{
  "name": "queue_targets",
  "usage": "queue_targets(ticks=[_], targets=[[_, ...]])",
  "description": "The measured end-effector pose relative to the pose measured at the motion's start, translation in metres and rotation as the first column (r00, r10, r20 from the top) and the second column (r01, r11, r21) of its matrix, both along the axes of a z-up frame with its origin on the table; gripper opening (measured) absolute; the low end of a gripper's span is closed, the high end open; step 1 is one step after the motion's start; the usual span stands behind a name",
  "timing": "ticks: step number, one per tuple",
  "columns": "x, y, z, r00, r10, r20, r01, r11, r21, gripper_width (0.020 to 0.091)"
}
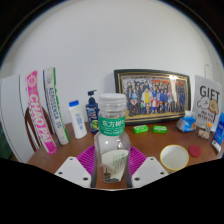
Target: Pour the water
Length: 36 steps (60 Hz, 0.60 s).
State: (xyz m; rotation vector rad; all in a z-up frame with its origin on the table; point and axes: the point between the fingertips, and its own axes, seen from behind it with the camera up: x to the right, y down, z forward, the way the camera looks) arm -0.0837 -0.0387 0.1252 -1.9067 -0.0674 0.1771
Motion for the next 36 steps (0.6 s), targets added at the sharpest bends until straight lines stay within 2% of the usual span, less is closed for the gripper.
queue_targets(ticks=[9,14,19,27,36], targets=[[-0.032,-0.014,0.055,0.893,0.020,-0.450,-0.048,0.998,-0.050,0.0399],[-0.040,-0.018,0.083,0.704,0.017,-0.710,-0.092,0.993,-0.067,0.0399],[-0.035,-0.016,0.104,0.459,-0.016,-0.888,-0.116,0.990,-0.077,0.0398],[-0.009,-0.006,0.114,0.097,-0.095,-0.991,-0.103,0.989,-0.104,0.0399],[0.028,0.004,0.101,-0.229,-0.147,-0.962,-0.084,0.988,-0.131,0.0399]])
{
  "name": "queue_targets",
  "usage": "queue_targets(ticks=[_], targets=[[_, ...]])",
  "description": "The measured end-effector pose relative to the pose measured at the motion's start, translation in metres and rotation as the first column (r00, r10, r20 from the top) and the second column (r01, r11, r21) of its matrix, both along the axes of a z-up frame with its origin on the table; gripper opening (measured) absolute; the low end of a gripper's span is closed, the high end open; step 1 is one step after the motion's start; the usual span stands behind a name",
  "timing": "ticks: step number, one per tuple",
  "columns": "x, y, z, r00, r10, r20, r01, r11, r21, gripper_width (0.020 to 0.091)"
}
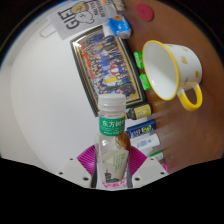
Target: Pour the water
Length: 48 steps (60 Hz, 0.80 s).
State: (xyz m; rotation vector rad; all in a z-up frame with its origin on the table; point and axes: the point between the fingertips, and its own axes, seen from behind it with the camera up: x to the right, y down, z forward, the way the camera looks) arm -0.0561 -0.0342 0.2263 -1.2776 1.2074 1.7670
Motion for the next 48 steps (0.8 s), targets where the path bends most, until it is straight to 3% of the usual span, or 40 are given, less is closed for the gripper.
queue_targets(ticks=[12,25,37,48], targets=[[0.023,0.007,-0.028,0.977,-0.043,-0.207,0.030,0.997,-0.064,0.0398],[0.025,0.007,-0.031,0.986,-0.030,-0.164,0.017,0.997,-0.076,0.0399],[0.026,0.002,-0.021,0.963,0.031,0.269,-0.021,0.999,-0.040,0.0396],[0.087,0.012,0.013,0.623,-0.069,0.779,-0.005,0.996,0.093,0.0401]])
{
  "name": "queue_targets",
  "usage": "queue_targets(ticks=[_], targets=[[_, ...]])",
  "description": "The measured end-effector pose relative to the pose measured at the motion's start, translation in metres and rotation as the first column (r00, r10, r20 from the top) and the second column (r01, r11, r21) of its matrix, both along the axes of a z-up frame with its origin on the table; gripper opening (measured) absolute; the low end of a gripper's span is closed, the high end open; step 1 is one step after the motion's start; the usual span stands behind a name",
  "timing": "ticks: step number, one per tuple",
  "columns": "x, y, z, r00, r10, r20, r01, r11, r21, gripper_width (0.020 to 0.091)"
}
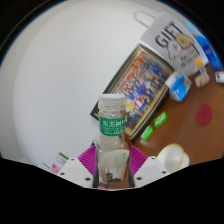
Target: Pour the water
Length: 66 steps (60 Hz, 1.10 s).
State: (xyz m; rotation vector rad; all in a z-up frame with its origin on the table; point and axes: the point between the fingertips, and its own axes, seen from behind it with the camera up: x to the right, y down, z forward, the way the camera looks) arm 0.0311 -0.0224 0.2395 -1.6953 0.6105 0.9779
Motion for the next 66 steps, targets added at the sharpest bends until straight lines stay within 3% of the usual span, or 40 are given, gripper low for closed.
queue_targets(ticks=[5,11,17,32,42,45,57,60,62,63,66], targets=[[0.055,0.006,0.005,0.957,-0.066,0.281,0.050,0.997,0.061,0.0401],[0.123,0.025,-0.004,0.793,-0.160,0.587,0.132,0.987,0.091,0.0398],[0.184,0.037,-0.034,0.605,-0.178,0.776,0.185,0.979,0.081,0.0399],[0.251,0.056,-0.124,0.512,-0.103,0.853,0.214,0.977,-0.011,0.0401],[0.258,0.056,-0.165,0.497,-0.054,0.866,0.204,0.977,-0.056,0.0408],[0.260,0.055,-0.164,0.508,-0.082,0.858,0.210,0.977,-0.030,0.0412],[0.260,0.047,-0.168,0.528,-0.071,0.846,0.222,0.973,-0.057,0.0564],[0.260,0.042,-0.175,0.545,-0.033,0.838,0.225,0.968,-0.108,0.0686],[0.256,0.038,-0.178,0.564,-0.010,0.825,0.220,0.966,-0.139,0.0853],[0.254,0.036,-0.177,0.572,-0.004,0.820,0.216,0.965,-0.146,0.0870],[0.252,0.029,-0.171,0.584,-0.001,0.812,0.214,0.965,-0.152,0.0827]])
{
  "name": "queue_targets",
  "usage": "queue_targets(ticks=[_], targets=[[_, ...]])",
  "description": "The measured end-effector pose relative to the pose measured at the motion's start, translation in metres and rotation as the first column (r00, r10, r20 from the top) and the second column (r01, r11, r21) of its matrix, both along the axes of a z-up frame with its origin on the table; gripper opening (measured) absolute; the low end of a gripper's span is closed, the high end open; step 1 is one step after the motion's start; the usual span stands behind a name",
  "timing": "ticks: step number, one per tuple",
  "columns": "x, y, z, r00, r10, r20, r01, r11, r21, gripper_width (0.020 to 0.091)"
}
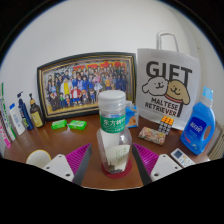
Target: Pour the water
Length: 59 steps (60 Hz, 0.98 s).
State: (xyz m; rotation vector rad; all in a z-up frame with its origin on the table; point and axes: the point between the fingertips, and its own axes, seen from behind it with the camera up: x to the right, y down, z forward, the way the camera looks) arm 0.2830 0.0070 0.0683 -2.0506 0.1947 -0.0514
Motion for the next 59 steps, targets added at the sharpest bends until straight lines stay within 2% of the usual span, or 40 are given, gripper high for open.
queue_targets(ticks=[3,22,36,44,50,59], targets=[[0.001,-0.010,0.008,1.000,-0.013,0.012,0.013,1.000,-0.005,0.0868],[-0.038,-0.133,0.090,0.992,-0.037,0.120,0.045,0.997,-0.064,0.0853],[-0.097,-0.233,0.142,0.994,0.021,0.111,-0.008,0.994,-0.110,0.0856],[-0.118,-0.269,0.153,0.991,0.039,0.129,-0.025,0.994,-0.109,0.0852],[-0.126,-0.289,0.149,0.995,0.041,0.094,-0.029,0.992,-0.124,0.0852],[-0.118,-0.304,0.146,0.987,0.035,0.155,-0.015,0.992,-0.124,0.0852]])
